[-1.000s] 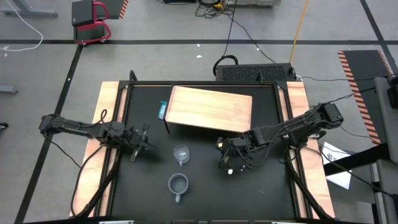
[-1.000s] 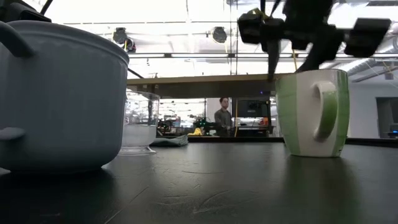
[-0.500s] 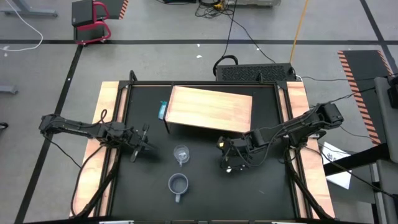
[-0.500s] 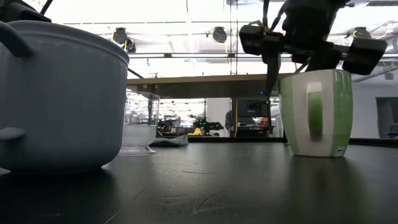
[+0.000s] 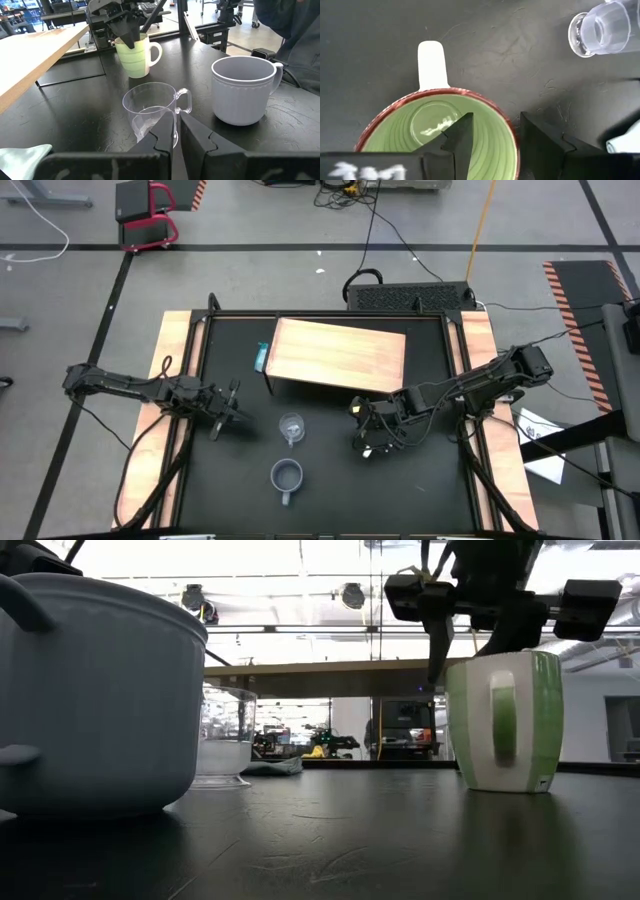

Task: Stack small to large cups/mugs on shelf
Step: Put the green cup on the shelf

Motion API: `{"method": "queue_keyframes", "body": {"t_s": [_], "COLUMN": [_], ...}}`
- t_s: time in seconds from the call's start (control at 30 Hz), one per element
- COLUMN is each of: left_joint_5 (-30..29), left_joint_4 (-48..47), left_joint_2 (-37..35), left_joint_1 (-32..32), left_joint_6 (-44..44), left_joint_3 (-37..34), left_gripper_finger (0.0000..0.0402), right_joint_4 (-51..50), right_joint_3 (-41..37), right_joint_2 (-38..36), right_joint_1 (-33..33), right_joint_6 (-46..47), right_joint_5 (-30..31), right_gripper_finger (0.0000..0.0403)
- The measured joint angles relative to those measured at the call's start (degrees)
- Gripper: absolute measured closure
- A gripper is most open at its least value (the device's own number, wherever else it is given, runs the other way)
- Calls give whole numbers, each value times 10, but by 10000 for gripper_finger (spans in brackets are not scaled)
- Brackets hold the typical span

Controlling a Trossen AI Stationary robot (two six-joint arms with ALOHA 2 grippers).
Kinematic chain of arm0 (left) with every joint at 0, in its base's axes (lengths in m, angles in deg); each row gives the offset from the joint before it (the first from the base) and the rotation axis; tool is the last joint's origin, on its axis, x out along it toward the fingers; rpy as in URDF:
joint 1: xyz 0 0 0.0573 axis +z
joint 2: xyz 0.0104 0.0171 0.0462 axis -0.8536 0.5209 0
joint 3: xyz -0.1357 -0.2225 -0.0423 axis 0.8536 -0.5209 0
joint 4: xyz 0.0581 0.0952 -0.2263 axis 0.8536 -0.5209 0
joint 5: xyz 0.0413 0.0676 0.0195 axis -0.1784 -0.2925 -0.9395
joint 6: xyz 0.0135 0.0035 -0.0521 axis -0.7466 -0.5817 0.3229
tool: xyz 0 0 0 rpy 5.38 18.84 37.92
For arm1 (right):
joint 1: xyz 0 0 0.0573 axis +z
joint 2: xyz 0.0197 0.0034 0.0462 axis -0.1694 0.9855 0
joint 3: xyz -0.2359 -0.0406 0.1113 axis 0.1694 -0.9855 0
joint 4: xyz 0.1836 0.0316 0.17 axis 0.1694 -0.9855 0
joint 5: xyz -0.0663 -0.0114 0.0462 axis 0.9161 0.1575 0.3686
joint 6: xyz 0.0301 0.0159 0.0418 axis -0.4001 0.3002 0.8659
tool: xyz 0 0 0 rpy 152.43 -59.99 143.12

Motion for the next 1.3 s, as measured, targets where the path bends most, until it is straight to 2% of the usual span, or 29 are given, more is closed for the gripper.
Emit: {"method": "queue_keyframes", "body": {"t_s": [0.37, 0.83, 1.3], "left_joint_5": [0, 0, 0], "left_joint_4": [0, 0, 0], "left_joint_2": [0, 0, 0], "left_joint_1": [0, 0, 0], "left_joint_6": [0, 0, 0], "left_joint_3": [0, 0, 0], "left_gripper_finger": [369, 369, 369], "right_joint_4": [0, 1, 0], "right_joint_3": [0, 1, 1], "right_joint_2": [0, 0, -1], "right_joint_1": [0, 0, -2], "right_joint_6": [8, 10, 18], "right_joint_5": [-1, 0, -2], "right_gripper_finger": [255, 336, 369]}}
